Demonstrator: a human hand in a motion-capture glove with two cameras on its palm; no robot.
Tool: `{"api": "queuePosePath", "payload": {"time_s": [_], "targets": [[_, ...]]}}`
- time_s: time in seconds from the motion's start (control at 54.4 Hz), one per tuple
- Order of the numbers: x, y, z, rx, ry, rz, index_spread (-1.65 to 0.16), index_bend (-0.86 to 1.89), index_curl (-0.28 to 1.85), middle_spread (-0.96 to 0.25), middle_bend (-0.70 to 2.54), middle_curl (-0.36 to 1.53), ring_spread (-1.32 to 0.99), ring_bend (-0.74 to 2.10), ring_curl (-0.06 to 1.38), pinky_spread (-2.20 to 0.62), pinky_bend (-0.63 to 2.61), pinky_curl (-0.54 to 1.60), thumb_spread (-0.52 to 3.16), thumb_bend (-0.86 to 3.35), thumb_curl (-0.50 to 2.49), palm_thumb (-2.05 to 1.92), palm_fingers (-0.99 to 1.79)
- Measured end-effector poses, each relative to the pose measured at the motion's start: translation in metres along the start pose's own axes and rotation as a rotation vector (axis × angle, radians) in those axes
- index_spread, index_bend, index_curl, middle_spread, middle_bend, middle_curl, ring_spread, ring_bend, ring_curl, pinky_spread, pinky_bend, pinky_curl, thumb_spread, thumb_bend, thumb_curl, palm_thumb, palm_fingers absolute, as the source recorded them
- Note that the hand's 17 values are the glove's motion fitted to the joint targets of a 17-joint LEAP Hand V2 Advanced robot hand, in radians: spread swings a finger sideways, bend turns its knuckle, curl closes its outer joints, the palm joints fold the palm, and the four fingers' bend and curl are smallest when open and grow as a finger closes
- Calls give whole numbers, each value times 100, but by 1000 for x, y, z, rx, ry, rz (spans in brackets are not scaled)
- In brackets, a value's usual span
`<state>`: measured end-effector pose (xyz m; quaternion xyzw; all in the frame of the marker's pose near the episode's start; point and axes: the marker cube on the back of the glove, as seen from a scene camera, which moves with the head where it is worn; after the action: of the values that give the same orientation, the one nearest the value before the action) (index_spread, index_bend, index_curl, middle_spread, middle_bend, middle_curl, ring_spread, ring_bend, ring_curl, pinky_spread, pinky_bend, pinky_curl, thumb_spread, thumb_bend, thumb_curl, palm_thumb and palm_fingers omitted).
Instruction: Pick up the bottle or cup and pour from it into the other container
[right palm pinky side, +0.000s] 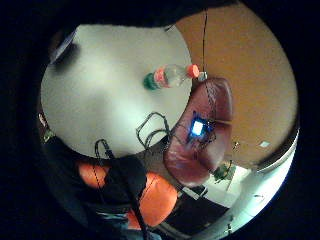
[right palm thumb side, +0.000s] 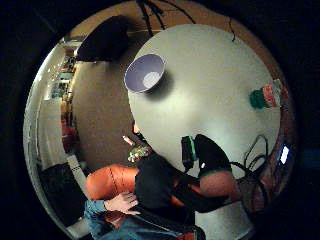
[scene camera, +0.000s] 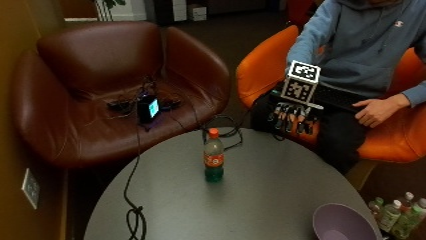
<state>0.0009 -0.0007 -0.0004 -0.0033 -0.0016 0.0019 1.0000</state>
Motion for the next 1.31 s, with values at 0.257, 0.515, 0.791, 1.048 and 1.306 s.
{"api": "queuePosePath", "payload": {"time_s": [0.257,0.515,0.791,1.048,1.306], "targets": [[1,-8,1,3,-5,-1,-37,16,14,-9,16,10,-3,37,14,21,51,22,85,22,23,58,9],[5,-9,4,3,-4,-10,-40,17,21,-10,17,16,-4,39,19,23,52,27,96,11,31,63,6],[34,-9,1,27,-25,22,-40,17,24,-10,17,19,-4,41,22,23,52,30,100,1,36,68,4],[86,5,3,18,-15,90,-41,16,26,-10,17,22,-4,40,24,23,52,32,101,-2,39,70,4],[149,20,10,16,-9,155,-41,16,27,-10,17,23,-4,41,26,23,52,33,101,-2,41,69,3]]}}
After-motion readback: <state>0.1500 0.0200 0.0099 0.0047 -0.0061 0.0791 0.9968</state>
